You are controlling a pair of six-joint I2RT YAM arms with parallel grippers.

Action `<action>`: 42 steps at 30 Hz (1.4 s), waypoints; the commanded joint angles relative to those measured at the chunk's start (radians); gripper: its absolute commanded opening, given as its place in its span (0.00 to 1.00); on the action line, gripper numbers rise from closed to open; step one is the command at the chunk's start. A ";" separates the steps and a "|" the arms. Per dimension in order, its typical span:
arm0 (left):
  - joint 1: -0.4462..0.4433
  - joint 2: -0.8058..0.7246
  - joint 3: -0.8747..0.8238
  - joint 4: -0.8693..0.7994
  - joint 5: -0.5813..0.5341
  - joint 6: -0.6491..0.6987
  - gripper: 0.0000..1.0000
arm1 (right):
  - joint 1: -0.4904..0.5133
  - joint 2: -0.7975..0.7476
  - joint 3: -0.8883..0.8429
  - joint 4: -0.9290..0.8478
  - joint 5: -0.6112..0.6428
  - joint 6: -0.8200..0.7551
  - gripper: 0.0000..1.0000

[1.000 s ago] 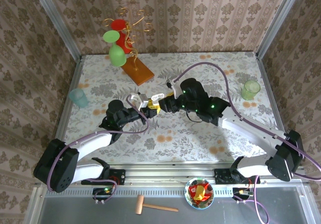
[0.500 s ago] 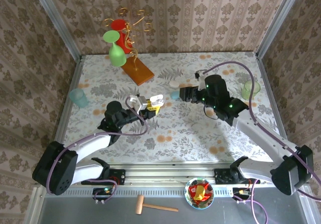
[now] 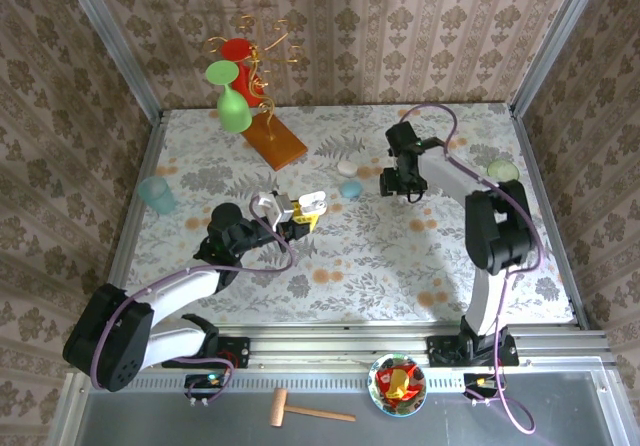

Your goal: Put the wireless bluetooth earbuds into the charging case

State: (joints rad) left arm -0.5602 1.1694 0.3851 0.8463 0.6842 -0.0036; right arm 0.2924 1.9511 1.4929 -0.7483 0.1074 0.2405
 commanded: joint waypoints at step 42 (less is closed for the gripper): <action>0.005 -0.001 0.000 0.033 0.020 0.004 0.06 | 0.006 0.087 0.040 -0.130 -0.054 -0.107 0.30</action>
State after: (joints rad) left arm -0.5602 1.1694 0.3794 0.8604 0.6842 -0.0040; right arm 0.2935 2.0926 1.5475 -0.8925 0.0814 0.1123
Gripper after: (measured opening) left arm 0.206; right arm 0.297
